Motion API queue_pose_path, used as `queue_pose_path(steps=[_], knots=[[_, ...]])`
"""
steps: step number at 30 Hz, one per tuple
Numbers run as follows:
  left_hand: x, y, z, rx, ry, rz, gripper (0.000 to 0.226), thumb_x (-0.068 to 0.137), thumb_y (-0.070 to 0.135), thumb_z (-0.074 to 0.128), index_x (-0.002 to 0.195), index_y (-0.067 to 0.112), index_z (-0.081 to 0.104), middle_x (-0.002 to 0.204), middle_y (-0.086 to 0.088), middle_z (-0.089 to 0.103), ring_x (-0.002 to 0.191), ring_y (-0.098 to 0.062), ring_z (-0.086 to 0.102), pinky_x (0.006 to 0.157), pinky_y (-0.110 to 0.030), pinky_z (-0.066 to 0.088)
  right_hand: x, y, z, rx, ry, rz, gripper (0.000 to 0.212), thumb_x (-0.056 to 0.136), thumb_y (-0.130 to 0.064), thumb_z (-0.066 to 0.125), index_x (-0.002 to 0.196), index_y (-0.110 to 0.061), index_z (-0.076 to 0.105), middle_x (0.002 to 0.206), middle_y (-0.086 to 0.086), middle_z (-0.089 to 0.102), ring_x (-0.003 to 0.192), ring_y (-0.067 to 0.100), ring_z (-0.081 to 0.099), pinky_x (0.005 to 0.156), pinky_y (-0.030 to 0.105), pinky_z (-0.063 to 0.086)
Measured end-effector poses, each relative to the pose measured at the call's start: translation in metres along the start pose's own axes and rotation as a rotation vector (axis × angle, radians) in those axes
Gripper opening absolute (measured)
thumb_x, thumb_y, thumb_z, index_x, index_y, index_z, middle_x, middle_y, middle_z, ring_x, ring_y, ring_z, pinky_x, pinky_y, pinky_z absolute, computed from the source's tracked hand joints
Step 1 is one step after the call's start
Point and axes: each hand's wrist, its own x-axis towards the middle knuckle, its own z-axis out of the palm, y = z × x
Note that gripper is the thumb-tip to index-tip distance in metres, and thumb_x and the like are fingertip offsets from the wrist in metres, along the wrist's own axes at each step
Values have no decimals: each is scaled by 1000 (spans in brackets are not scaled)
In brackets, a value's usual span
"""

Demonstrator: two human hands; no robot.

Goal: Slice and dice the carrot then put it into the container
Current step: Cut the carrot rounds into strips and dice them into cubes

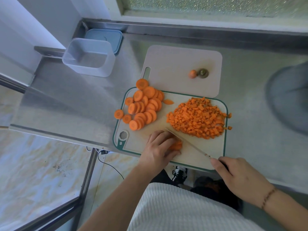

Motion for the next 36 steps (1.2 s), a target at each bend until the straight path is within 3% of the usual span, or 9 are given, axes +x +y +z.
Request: queue_pose_path(steps=[4,10,15,20,22,27,32,36], knots=[[-4,4,0,-28,46,-14,34,92,37,72,109,8,75,118,-8,66,107,-28,57,94,-38,50,3,-8,7,11,-52,-22,59,86,-67,23,59,-19,46,49,2,50,47,17,51,51,38,46],[-4,20,11,-19,119,-112,33,88,31,77,104,3,75,110,-9,68,96,-26,61,85,-38,55,6,-8,-5,18,-32,-23,57,86,-66,27,57,-20,43,45,0,45,46,13,50,50,34,43],[4,39,20,-64,177,-216,36,85,32,75,104,3,73,112,-8,65,99,-24,61,88,-33,53,12,-9,-7,-4,-60,-49,56,86,-67,27,56,-22,42,44,-4,43,42,12,46,50,38,43],[-5,28,15,8,138,23,20,93,24,76,97,4,75,108,-9,67,100,-32,62,88,-42,53,8,-4,-16,-33,-42,-74,63,88,-71,20,58,-22,44,47,0,48,46,14,50,48,33,42],[-6,22,15,21,108,93,14,93,18,75,96,4,76,106,-10,70,103,-34,64,87,-45,54,2,-3,-19,-50,-51,-71,67,83,-78,15,61,-23,46,56,-7,56,48,14,53,48,31,42],[-5,21,18,4,118,77,11,93,8,72,101,5,79,110,-9,72,107,-31,65,88,-41,55,-8,-1,-19,-161,-99,-46,71,84,-76,5,74,-25,53,56,-1,56,55,13,56,53,30,46],[-3,21,20,-29,139,62,8,91,5,72,95,3,79,105,-8,74,102,-32,69,84,-41,57,-8,-9,-17,-291,-175,-10,75,74,-75,-14,77,-29,45,66,-4,55,61,15,57,61,31,49],[-1,21,18,-48,149,63,12,95,7,68,92,2,78,100,-9,73,96,-30,67,81,-38,57,14,-23,-9,-267,-205,-18,59,85,-67,0,74,-27,41,66,-5,52,61,12,53,62,32,48]])
